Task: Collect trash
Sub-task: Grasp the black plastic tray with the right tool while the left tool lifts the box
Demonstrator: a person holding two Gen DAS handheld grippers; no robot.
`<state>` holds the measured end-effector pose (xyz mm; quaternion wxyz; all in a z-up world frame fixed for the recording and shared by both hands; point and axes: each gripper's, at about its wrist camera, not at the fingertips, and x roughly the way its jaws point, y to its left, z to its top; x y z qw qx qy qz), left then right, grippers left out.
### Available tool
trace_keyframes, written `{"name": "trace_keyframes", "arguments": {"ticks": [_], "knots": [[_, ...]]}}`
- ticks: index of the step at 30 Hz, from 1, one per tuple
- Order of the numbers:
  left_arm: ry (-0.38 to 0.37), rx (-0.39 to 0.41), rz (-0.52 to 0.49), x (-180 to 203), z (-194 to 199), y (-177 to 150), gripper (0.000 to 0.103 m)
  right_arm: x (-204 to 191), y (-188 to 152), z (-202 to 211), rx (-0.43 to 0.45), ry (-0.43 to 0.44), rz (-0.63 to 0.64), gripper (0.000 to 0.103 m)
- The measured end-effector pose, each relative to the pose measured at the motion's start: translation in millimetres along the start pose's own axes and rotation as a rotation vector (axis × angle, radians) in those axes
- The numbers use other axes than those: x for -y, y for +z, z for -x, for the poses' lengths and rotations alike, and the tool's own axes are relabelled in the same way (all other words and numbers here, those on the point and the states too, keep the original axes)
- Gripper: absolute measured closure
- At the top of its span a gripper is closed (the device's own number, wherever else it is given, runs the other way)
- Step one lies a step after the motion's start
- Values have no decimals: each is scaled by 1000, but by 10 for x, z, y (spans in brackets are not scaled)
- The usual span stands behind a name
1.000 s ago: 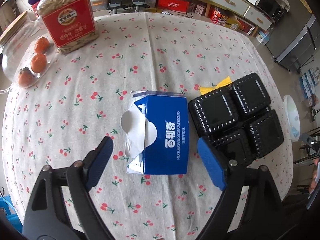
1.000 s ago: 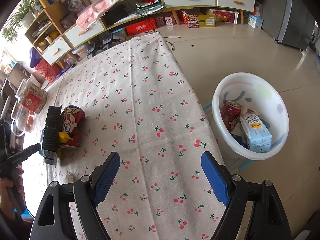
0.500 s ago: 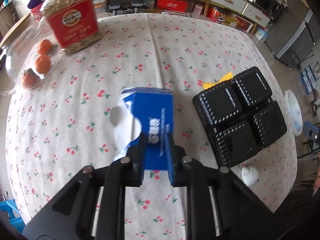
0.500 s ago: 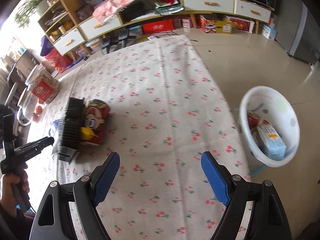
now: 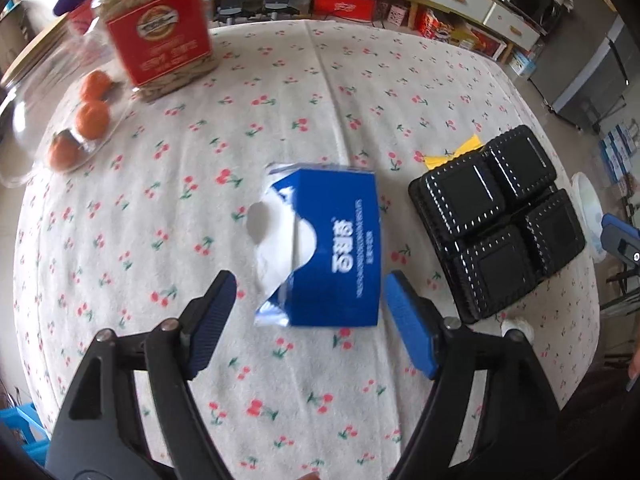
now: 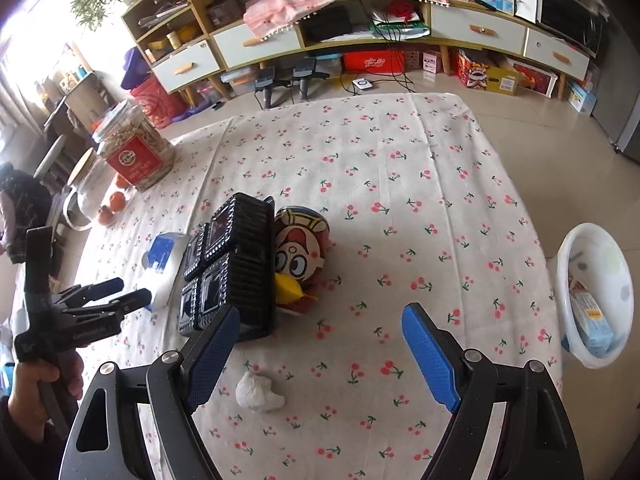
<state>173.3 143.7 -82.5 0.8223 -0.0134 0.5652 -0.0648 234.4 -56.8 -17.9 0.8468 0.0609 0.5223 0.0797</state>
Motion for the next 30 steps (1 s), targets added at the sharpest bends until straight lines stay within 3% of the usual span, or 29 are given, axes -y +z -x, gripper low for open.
{"name": "trace_keyframes", "arguments": {"ticks": [5, 11, 12, 13, 30], "knots": [[1, -35, 4, 36, -226, 112, 26, 174, -9, -8, -15, -7, -53, 18], [27, -9, -16, 62, -158, 85, 33, 156, -21, 49, -7, -7, -52, 18], [29, -1, -23, 65, -130, 68, 50, 124, -23, 48, -8, -6, -47, 18], [27, 1, -35, 69, -105, 45, 54, 90, -22, 41, -9, -5, -40, 18], [26, 45, 41, -218, 288, -325, 54, -570, 34, -364, -32, 42, 71, 18]]}}
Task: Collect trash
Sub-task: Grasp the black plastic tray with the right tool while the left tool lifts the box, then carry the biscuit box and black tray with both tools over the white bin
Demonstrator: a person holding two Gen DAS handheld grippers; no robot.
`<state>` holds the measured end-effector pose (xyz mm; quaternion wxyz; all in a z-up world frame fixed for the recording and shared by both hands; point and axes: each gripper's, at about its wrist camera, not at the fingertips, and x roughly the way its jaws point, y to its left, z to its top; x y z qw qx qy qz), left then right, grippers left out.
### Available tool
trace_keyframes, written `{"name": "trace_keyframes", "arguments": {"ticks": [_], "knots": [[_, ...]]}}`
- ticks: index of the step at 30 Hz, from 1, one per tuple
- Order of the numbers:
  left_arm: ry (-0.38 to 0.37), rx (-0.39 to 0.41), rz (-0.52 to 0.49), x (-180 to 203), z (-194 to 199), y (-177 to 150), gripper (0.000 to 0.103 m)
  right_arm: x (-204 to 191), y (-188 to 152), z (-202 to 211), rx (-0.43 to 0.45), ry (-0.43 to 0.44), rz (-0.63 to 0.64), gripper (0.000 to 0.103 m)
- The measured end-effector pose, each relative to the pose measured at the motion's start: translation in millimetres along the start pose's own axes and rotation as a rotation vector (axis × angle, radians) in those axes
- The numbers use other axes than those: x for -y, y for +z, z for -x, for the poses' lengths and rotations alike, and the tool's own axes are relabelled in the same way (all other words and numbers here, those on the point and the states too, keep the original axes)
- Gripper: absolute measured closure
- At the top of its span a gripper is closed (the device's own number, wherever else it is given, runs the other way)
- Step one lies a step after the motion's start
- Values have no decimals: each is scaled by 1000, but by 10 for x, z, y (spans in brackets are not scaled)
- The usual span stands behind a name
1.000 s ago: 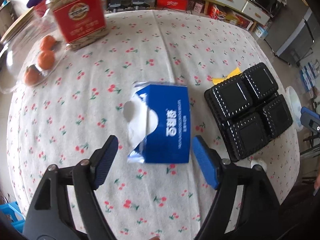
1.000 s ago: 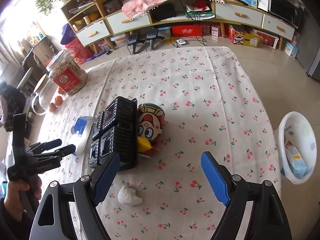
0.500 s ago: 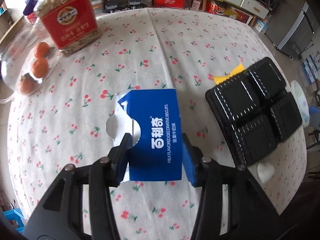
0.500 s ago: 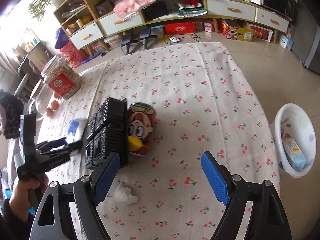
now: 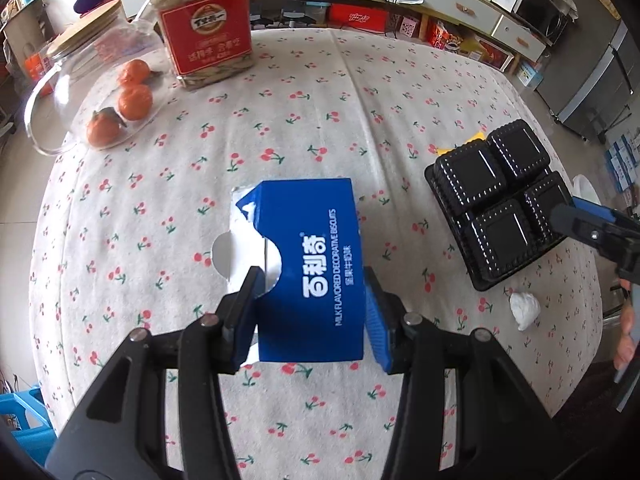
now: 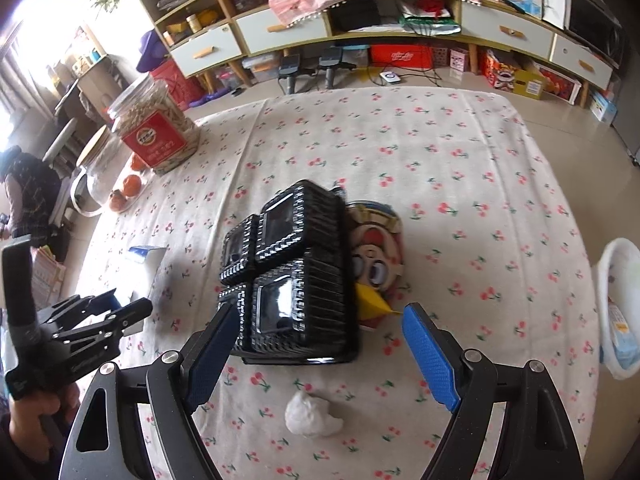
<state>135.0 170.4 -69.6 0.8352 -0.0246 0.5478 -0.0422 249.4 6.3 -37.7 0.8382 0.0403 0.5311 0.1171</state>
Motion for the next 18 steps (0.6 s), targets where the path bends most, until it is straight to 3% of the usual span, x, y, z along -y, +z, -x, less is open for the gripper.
{"name": "trace_keyframes", "arguments": {"ticks": [6, 8, 10, 18], "knots": [[-8, -1, 10, 8, 5, -9, 54, -60, -4, -131, -21, 5, 11, 19], [-14, -1, 9, 23, 7, 2, 54, -55, -12, -138, -22, 11, 13, 25], [-19, 2, 6, 42, 21, 6, 54, -60, -10, -126, -21, 25, 24, 41], [-39, 26, -6, 163, 103, 40, 54, -54, -9, 83, 23, 70, 54, 42]]}}
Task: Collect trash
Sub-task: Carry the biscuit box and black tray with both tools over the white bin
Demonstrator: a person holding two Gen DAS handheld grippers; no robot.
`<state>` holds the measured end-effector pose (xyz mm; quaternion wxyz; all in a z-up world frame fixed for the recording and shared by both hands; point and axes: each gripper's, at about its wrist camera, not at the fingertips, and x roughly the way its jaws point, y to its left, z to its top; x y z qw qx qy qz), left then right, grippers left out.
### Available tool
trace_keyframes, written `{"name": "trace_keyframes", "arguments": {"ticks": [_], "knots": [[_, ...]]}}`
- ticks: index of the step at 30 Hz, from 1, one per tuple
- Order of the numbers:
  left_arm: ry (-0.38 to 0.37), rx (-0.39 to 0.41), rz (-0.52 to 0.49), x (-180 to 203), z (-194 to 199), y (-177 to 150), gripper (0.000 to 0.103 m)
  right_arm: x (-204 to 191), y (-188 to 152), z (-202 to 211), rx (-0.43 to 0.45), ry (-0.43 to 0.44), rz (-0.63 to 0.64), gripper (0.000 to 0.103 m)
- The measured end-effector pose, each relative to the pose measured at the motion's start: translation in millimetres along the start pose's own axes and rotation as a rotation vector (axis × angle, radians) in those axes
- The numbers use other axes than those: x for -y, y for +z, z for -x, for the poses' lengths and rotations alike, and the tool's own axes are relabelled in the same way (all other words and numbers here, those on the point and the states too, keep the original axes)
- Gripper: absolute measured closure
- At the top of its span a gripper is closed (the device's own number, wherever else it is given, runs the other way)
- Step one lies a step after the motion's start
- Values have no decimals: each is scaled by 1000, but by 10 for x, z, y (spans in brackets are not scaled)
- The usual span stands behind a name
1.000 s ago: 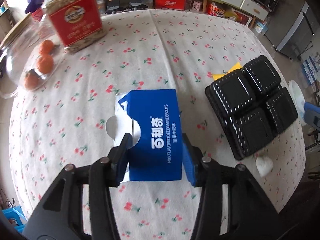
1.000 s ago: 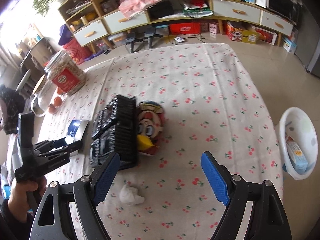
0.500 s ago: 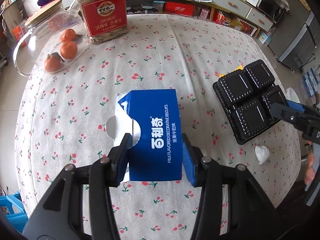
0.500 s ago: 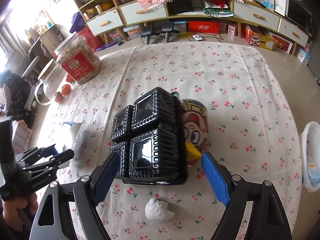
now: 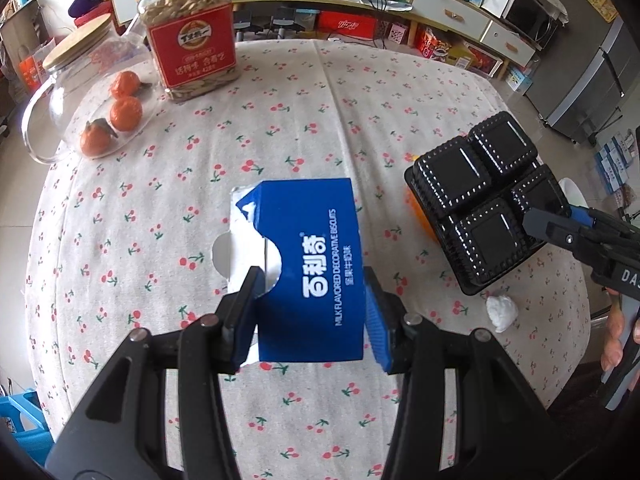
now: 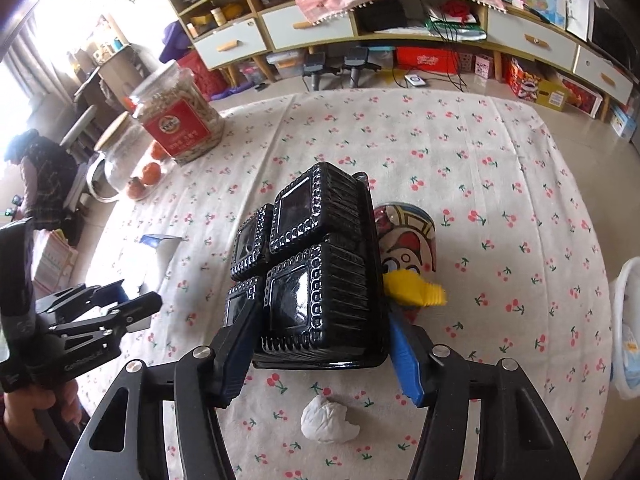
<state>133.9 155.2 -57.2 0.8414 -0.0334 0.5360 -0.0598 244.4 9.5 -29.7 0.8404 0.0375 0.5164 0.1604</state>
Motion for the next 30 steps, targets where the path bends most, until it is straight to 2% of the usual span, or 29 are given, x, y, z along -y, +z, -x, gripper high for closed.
{"name": "trace_keyframes", "arguments": {"ticks": [13, 20, 30], "knots": [[-31, 41, -33, 285, 123, 50, 54, 312, -54, 485, 83, 36, -52, 42], [-50, 61, -77, 585, 178, 65, 54, 555, -115, 765, 131, 24, -83, 42], [-105, 85, -167, 1189, 197, 139, 54, 1271, -363, 1169, 180, -41, -186, 42]]}}
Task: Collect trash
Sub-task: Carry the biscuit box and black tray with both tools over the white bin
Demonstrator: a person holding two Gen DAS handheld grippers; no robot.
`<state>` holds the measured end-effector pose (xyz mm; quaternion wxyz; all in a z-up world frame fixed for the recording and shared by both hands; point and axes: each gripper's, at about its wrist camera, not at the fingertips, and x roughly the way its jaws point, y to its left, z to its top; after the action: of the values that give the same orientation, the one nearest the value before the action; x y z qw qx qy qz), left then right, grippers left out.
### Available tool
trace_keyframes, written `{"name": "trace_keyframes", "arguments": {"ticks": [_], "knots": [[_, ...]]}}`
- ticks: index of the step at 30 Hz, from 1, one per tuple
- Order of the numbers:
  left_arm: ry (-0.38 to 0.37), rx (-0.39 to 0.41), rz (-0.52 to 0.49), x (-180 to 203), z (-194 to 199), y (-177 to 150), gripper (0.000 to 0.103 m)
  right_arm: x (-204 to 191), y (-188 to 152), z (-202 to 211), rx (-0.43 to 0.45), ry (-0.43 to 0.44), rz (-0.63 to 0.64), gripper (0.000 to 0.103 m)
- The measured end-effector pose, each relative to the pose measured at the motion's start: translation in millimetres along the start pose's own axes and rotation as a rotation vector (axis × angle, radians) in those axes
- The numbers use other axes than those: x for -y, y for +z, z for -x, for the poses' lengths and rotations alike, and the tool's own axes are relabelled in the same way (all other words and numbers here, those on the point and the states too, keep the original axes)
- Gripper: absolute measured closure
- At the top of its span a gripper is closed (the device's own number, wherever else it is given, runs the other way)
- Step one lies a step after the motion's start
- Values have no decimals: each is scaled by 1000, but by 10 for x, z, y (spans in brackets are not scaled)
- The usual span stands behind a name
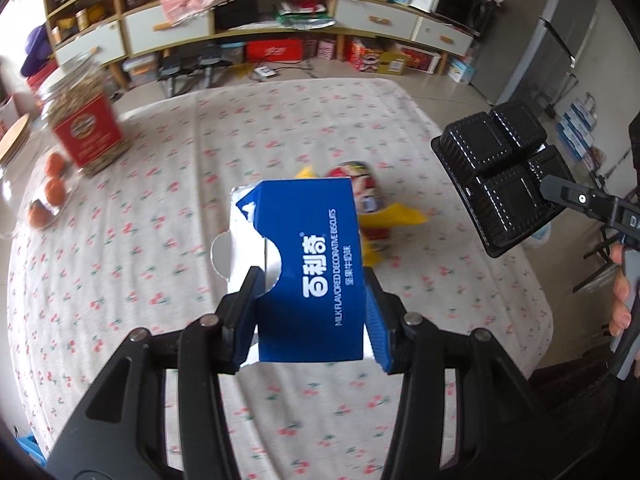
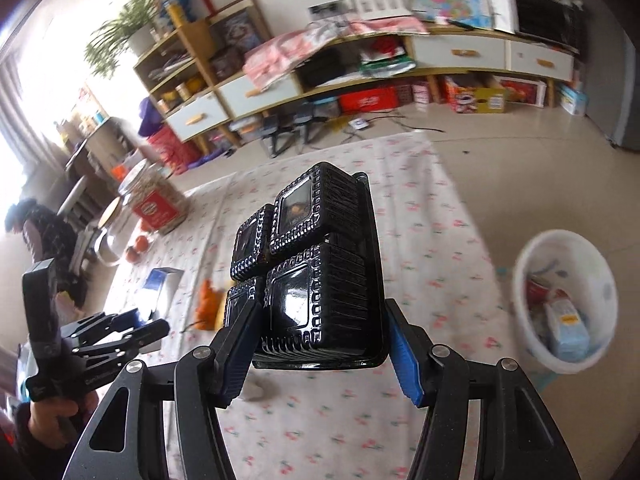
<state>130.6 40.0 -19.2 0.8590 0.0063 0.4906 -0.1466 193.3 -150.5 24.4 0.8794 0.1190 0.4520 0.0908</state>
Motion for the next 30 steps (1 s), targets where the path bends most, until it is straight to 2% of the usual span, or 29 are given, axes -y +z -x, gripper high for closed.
{"name": "trace_keyframes", "arguments": {"ticks": [8, 15, 24, 30], "knots": [[-30, -13, -71, 558, -165, 139, 54, 835, -80, 299, 50, -89, -112, 42], [-76, -27, -167, 1292, -384, 305, 54, 1639, -187, 617, 105, -174, -229, 42], [-185, -69, -274, 2363, -860, 536, 54, 2530, -471, 981, 134, -237, -371, 42], [-249, -91, -309, 2894, -1172, 627, 53, 2892, -575, 1094, 135, -257, -432, 42]]}}
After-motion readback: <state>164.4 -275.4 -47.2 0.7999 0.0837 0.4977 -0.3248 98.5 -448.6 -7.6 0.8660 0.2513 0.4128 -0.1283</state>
